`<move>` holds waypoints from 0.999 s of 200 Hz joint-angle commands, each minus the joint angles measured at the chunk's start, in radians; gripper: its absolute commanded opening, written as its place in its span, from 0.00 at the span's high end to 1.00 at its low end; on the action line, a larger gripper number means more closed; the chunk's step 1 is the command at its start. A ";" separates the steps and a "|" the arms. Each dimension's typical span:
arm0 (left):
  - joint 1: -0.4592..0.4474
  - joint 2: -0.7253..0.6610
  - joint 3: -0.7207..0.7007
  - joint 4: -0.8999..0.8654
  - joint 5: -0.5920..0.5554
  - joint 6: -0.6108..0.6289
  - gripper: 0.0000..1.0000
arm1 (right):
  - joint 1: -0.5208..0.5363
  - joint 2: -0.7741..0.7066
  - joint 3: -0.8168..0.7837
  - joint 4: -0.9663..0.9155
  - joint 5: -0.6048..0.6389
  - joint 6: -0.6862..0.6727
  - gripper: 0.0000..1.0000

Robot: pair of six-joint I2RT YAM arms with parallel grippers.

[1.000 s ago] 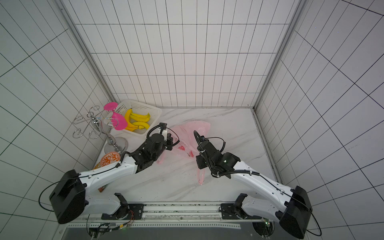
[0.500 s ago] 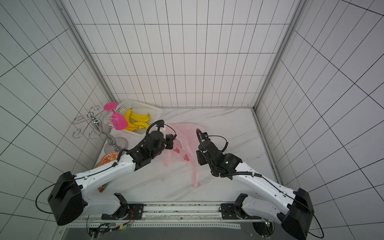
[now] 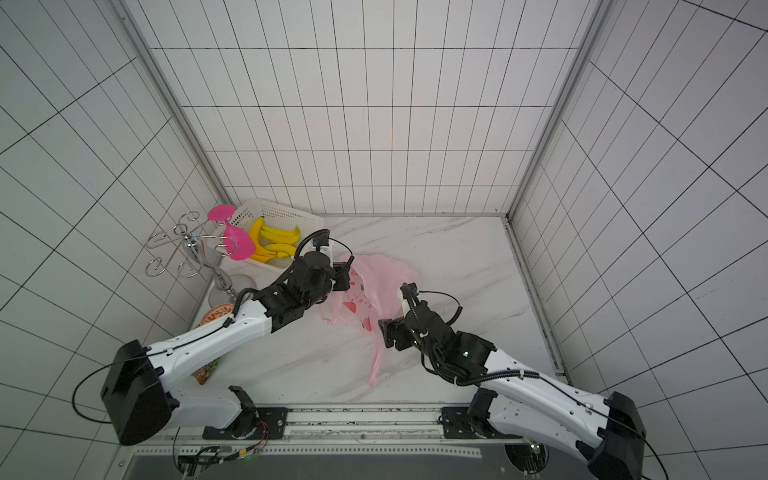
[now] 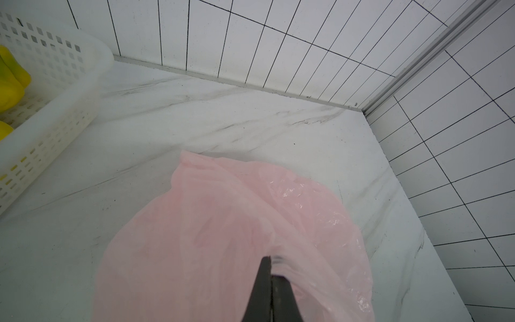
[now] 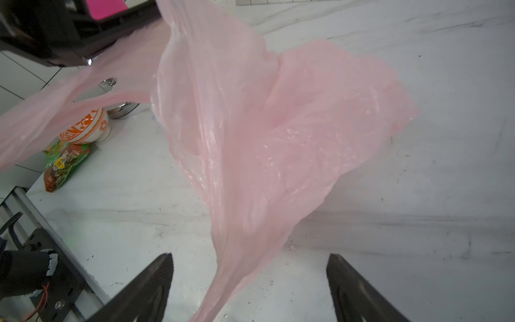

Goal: Place the banana into a plastic bag & tie a knot
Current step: Open the plastic bag at the center of the board.

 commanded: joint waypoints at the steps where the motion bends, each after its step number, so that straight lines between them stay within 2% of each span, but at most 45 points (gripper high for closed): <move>1: -0.016 0.010 0.032 -0.030 -0.037 -0.037 1.00 | 0.035 0.048 -0.053 0.069 0.048 0.118 0.12; 31: -0.037 -0.013 0.033 -0.050 -0.040 -0.067 1.00 | 0.037 0.189 -0.056 0.094 0.157 0.202 0.15; 47: -0.040 -0.027 0.034 -0.070 -0.026 -0.080 1.00 | 0.036 0.248 -0.040 0.094 0.243 0.199 0.18; 60: -0.039 -0.043 0.032 -0.081 0.013 -0.073 1.00 | 0.033 0.264 -0.030 0.102 0.306 0.168 0.25; 77: -0.028 -0.069 0.015 -0.093 0.065 -0.061 1.00 | 0.014 0.240 -0.026 0.138 0.297 0.075 0.53; 97: 0.032 -0.125 -0.049 -0.048 0.262 -0.032 1.00 | -0.048 0.153 -0.056 0.186 0.193 -0.056 0.82; 108: 0.067 -0.161 -0.092 -0.024 0.347 -0.018 1.00 | -0.115 0.087 -0.091 0.224 0.034 -0.133 0.88; 121: 0.105 -0.207 -0.140 -0.001 0.385 -0.013 1.00 | -0.185 0.025 -0.117 0.222 -0.106 -0.167 0.97; 152: 0.184 -0.243 -0.167 -0.016 0.319 0.000 1.00 | -0.204 -0.031 -0.129 0.159 -0.316 -0.215 1.00; 175: 0.192 -0.176 -0.112 0.002 0.285 0.039 1.00 | -0.180 -0.007 -0.099 0.099 -0.307 -0.176 1.00; 200: 0.192 -0.054 -0.020 0.061 0.333 0.055 1.00 | -0.148 0.037 -0.041 0.070 -0.302 -0.137 1.00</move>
